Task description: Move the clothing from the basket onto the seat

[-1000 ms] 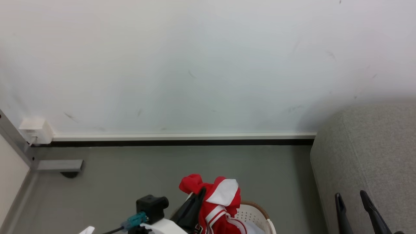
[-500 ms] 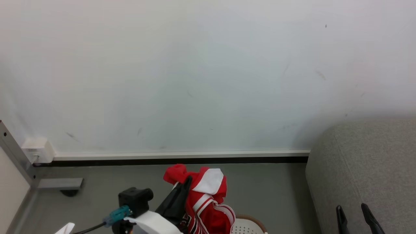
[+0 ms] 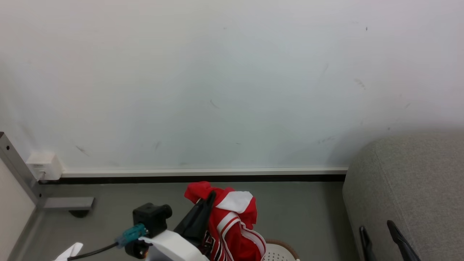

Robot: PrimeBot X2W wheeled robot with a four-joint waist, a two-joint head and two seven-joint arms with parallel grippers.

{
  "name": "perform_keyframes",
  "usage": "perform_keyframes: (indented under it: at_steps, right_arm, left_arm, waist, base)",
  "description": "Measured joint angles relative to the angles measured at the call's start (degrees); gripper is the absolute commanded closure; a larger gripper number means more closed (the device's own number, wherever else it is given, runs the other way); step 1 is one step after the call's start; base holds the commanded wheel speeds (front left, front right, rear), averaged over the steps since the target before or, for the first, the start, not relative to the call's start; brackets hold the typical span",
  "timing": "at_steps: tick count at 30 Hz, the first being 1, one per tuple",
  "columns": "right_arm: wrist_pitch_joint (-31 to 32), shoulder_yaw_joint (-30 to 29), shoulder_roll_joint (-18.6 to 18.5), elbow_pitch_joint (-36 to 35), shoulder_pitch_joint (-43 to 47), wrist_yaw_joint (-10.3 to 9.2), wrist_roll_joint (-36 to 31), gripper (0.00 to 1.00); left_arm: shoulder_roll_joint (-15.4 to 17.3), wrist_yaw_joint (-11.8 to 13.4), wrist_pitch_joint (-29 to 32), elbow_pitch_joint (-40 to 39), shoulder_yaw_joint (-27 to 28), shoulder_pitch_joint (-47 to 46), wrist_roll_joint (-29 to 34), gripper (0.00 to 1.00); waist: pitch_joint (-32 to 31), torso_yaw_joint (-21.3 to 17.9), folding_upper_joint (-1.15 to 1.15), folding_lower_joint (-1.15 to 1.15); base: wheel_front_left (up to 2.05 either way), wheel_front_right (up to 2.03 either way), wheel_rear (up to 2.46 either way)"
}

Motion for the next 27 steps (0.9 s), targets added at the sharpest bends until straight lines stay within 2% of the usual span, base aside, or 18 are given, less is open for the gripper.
perform_keyframes:
  at_steps: [6,12,17,20,27]
  right_arm:
    - [0.00,7.39,-3.34,-2.40,-2.93,0.00,-1.74,0.00]
    - [0.00,17.82,-9.21,-3.83,-8.95,0.00,-2.16,0.00]
    - [0.32,27.93,-14.16,-2.10,-16.78,0.00,-1.63,0.00]
    - [1.25,31.29,-15.36,-0.26,-21.39,0.00,-1.33,0.00]
    - [3.47,37.90,-14.93,4.87,-27.76,0.01,0.32,0.00]
  left_arm:
    - [0.16,0.26,0.48,-1.13,-0.53,-0.79,0.31,1.00]
    - [0.54,0.26,1.64,-3.00,-1.33,-2.00,0.66,1.00]
    - [0.59,0.24,2.48,-3.68,-2.38,-3.07,1.88,1.00]
    - [-0.05,-0.07,2.81,-3.70,-3.19,-3.89,2.18,1.00]
    - [-2.35,-0.69,3.23,-3.83,-5.19,-5.44,2.45,1.00]
  waist:
    - [-0.32,-0.10,0.00,0.00]
    - [-0.42,-0.14,0.00,0.00]
    - [-0.44,-0.11,0.00,0.01]
    - [-0.53,0.24,0.00,0.00]
    - [-1.05,1.48,0.00,0.00]
  base:
    - [0.00,0.00,0.00]
    - [0.00,0.00,0.00]
    - [0.00,0.00,0.00]
    - [0.00,0.00,0.00]
    - [0.00,0.00,0.00]
